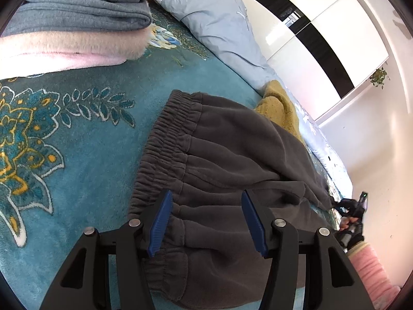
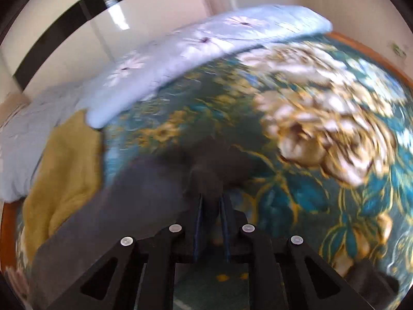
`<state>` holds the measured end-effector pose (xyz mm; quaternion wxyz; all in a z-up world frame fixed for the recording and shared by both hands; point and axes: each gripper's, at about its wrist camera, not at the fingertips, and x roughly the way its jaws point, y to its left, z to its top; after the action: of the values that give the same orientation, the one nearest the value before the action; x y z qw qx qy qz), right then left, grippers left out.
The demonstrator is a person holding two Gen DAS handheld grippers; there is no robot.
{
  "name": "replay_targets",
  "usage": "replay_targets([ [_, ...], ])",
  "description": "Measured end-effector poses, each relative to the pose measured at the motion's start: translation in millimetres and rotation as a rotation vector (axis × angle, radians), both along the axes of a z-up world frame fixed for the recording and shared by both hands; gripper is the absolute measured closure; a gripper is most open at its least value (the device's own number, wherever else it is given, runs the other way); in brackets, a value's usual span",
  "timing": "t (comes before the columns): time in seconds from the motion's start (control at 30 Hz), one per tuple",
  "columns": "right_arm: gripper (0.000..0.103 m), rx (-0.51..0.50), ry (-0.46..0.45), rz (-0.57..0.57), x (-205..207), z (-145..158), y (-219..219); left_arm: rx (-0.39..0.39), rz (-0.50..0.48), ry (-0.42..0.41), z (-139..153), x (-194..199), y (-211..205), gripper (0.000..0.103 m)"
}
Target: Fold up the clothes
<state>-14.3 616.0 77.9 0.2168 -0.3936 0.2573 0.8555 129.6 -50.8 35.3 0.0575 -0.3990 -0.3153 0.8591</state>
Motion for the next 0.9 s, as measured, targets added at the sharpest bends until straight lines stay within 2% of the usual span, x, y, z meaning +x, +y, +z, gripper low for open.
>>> replay_targets([
  [0.13,0.086,-0.009,-0.013,-0.016,-4,4,2,0.005,0.006,-0.005,0,0,-1,0.046],
  [0.2,0.086,0.005,0.001,-0.012,-2,17,1,-0.002,0.004,-0.002,1,1,1,0.046],
  [0.27,0.074,0.011,0.024,0.004,5,29,0,0.005,0.001,0.000,2,3,1,0.046],
  [0.37,0.069,0.011,0.060,0.018,24,44,0,0.018,0.004,0.007,3,7,-1,0.046],
  [0.67,0.049,-0.082,0.164,0.051,125,80,0,0.040,0.029,0.041,18,30,-14,0.046],
  [0.77,0.046,-0.108,0.168,0.072,162,77,-3,0.050,0.046,0.054,24,39,-19,0.046],
  [0.9,0.045,-0.146,0.144,0.080,205,60,-5,0.043,0.070,0.059,28,50,-23,0.046],
])
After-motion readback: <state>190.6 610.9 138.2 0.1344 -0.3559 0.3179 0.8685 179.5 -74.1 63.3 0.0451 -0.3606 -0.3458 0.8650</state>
